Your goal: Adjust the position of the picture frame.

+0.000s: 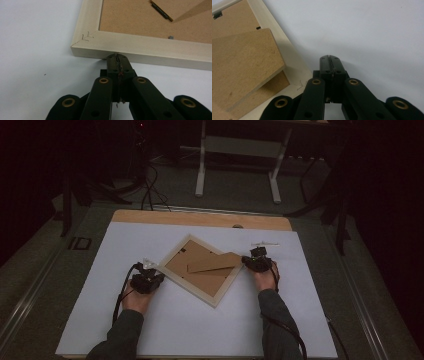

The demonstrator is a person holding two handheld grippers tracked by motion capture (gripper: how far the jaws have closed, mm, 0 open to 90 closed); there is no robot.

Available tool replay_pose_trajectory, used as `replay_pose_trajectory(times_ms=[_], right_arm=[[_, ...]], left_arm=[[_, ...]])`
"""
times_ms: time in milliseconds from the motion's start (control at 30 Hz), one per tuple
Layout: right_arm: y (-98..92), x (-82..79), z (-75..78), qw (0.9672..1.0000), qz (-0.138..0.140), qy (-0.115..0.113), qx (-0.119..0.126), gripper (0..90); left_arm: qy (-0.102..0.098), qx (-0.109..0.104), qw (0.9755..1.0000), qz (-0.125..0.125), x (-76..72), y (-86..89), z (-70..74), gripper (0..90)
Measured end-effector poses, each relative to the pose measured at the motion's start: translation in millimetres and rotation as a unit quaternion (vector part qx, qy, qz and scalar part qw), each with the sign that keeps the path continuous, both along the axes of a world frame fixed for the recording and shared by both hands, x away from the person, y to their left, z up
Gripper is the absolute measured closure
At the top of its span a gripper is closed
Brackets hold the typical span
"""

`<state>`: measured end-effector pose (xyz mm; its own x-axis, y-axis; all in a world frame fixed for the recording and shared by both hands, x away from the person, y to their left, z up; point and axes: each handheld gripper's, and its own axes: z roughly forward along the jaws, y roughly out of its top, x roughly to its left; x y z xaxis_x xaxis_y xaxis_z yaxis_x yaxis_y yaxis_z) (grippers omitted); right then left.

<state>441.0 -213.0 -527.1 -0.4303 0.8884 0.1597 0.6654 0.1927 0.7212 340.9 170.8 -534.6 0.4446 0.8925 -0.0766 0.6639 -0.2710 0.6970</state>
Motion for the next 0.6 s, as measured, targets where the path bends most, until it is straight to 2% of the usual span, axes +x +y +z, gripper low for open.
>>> replay_pose_trajectory(times_ms=[233, 433, 600], right_arm=[[1.8, -3.3, -3.1, 1.0000, 0.003, 0.007, -0.001, 89.9], [2.3, -8.8, -3.4, 0.9998, 0.016, 0.007, -0.006, 89.9], [3.7, -13.6, -3.5, 0.9991, 0.035, 0.016, -0.017, 89.9]], left_arm=[[0.001, 0.004, 1.0000, -0.006, 0.4, -3.9, 0.6, 90.0], [0.001, 0.002, 1.0000, -0.010, 1.3, -7.5, 0.5, 90.0], [0.002, 0.002, 0.9999, -0.011, 2.1, -11.0, 0.7, 90.0]])
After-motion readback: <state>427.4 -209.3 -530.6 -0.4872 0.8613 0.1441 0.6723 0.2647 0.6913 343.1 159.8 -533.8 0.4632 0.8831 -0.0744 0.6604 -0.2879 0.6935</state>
